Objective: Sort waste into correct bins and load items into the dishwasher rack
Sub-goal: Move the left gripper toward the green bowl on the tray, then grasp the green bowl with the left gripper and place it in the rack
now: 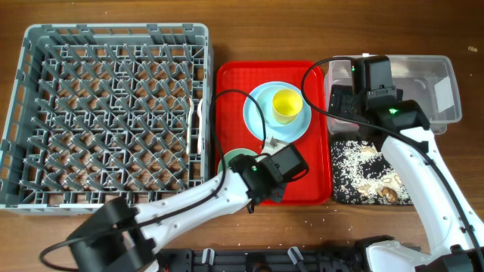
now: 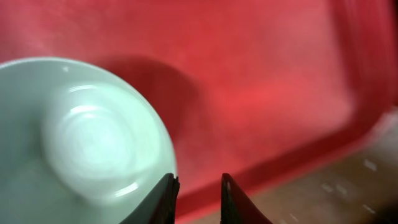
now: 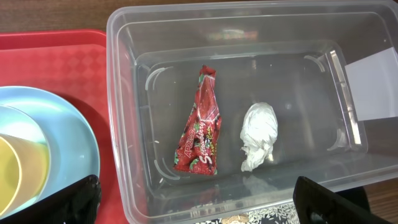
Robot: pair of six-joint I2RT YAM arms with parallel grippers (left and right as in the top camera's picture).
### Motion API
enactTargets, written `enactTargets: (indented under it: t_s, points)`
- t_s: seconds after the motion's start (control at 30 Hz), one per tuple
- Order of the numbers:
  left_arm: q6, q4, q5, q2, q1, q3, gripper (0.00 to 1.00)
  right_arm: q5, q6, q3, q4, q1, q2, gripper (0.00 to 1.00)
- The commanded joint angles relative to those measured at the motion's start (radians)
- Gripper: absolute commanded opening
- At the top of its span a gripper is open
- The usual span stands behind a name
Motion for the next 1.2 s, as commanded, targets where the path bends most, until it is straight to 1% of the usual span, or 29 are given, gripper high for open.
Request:
enactTargets:
  t_s: [0.0, 0.07, 0.2, 0.23, 0.33, 0.4, 0.43, 0.5, 0.57, 0.6, 0.63, 0.67, 0.7, 0.77, 0.8, 0.9, 0.97, 1.0, 1.07, 1.17]
  points:
    - [-0.01, 0.011, -0.095, 0.067, -0.003, -0.005, 0.23, -0.011, -0.008, 0.016, 0.0, 0.001, -0.004, 1.0]
    - [-0.01, 0.019, -0.1, 0.09, -0.003, -0.005, 0.23, -0.011, -0.008, 0.016, 0.0, 0.001, -0.004, 1.0]
    - [-0.01, 0.004, -0.099, 0.137, -0.003, -0.005, 0.15, -0.011, -0.008, 0.016, 0.0, 0.001, -0.004, 0.99]
    - [-0.01, 0.004, -0.1, 0.137, -0.003, -0.005, 0.06, -0.011, -0.008, 0.016, 0.0, 0.001, -0.005, 1.0]
    - [-0.01, 0.004, -0.129, 0.103, 0.002, 0.008, 0.04, -0.011, -0.008, 0.016, 0.0, 0.001, -0.005, 1.0]
    - [-0.01, -0.023, -0.113, 0.029, 0.002, 0.074, 0.04, -0.011, -0.008, 0.016, 0.0, 0.001, -0.005, 1.0]
    - [-0.01, -0.041, -0.084, -0.019, 0.008, 0.114, 0.04, -0.011, -0.008, 0.016, 0.0, 0.001, -0.005, 1.0]
    - [-0.003, -0.065, 0.072, -0.128, 0.051, 0.177, 0.04, -0.011, -0.008, 0.016, 0.0, 0.001, -0.005, 1.0]
    - [0.047, -0.074, 0.326, -0.266, 0.161, 0.202, 0.04, -0.011, -0.008, 0.016, 0.0, 0.001, -0.005, 1.0]
    - [0.072, -0.099, 0.421, -0.33, 0.24, 0.202, 0.04, -0.011, -0.008, 0.016, 0.0, 0.001, -0.004, 1.0]
    - [0.135, -0.171, 0.552, -0.406, 0.391, 0.202, 0.04, -0.011, -0.008, 0.016, 0.0, 0.001, -0.005, 1.0]
    - [0.193, -0.237, 0.647, -0.431, 0.503, 0.202, 0.04, -0.011, -0.009, 0.016, 0.0, 0.001, -0.005, 1.0]
    - [0.233, -0.278, 0.708, -0.437, 0.566, 0.202, 0.04, -0.011, -0.008, 0.016, 0.0, 0.001, -0.005, 1.0]
    - [0.425, -0.417, 0.985, -0.416, 0.761, 0.193, 0.04, -0.011, -0.008, 0.016, 0.0, 0.001, -0.005, 1.0]
    - [0.539, -0.498, 1.087, -0.392, 0.837, 0.192, 0.04, -0.011, -0.008, 0.016, 0.0, 0.001, -0.005, 1.0]
    - [0.883, -0.727, 1.297, -0.293, 0.999, 0.192, 0.04, -0.011, -0.008, 0.016, 0.0, 0.001, -0.004, 1.0]
    - [1.011, -0.807, 1.347, -0.229, 1.05, 0.192, 0.04, -0.011, -0.008, 0.016, 0.0, 0.001, -0.005, 1.0]
    - [1.049, -0.821, 1.353, -0.195, 1.065, 0.189, 0.04, -0.011, -0.008, 0.016, 0.0, 0.001, -0.005, 1.0]
    - [1.056, -0.796, 1.365, -0.148, 1.075, 0.154, 0.04, -0.011, -0.008, 0.016, 0.0, 0.001, -0.005, 1.0]
    - [1.077, -0.728, 1.36, -0.083, 1.117, 0.054, 0.04, -0.011, -0.008, 0.016, 0.0, 0.001, -0.005, 1.0]
